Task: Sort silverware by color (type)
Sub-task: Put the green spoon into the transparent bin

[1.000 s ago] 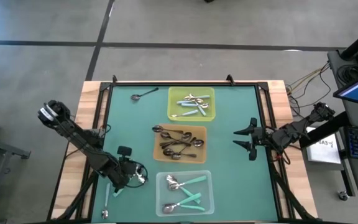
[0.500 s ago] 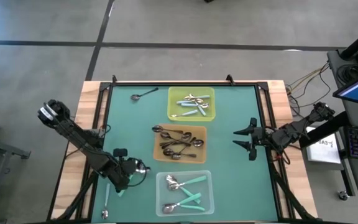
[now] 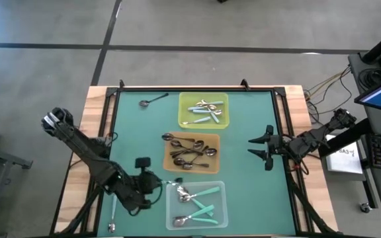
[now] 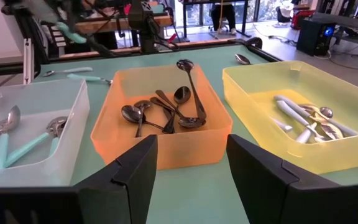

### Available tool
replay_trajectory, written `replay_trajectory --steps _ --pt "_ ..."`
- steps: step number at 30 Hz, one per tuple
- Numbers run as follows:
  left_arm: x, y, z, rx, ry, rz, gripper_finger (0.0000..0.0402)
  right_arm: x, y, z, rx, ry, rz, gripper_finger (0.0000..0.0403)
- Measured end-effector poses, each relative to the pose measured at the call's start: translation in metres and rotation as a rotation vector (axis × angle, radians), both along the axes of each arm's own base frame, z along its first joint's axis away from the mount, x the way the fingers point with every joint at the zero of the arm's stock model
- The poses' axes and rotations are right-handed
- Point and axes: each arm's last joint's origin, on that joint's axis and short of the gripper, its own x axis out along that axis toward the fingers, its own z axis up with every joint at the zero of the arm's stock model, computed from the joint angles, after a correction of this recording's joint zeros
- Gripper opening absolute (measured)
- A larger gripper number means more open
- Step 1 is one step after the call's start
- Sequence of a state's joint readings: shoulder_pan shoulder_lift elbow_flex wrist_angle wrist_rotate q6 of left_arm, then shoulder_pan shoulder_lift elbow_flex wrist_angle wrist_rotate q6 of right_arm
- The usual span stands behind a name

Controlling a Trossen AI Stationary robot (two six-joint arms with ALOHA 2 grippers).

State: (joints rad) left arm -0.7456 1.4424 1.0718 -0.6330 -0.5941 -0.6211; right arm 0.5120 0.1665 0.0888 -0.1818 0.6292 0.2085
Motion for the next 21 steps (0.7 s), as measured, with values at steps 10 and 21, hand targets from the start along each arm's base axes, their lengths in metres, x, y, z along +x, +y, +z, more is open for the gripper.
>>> replay_trajectory --steps 10,21 --pt "0.044 -0.038 -0.022 -0.071 -0.126 -0.048 0.0028 0.0 0.0 0.0 0.0 0.0 0.0 0.0185" --pt "0.068 -0.044 -0.033 -0.133 -0.215 -0.054 0.0093 0.0 0.0 0.0 0.0 0.0 0.0 0.0185"
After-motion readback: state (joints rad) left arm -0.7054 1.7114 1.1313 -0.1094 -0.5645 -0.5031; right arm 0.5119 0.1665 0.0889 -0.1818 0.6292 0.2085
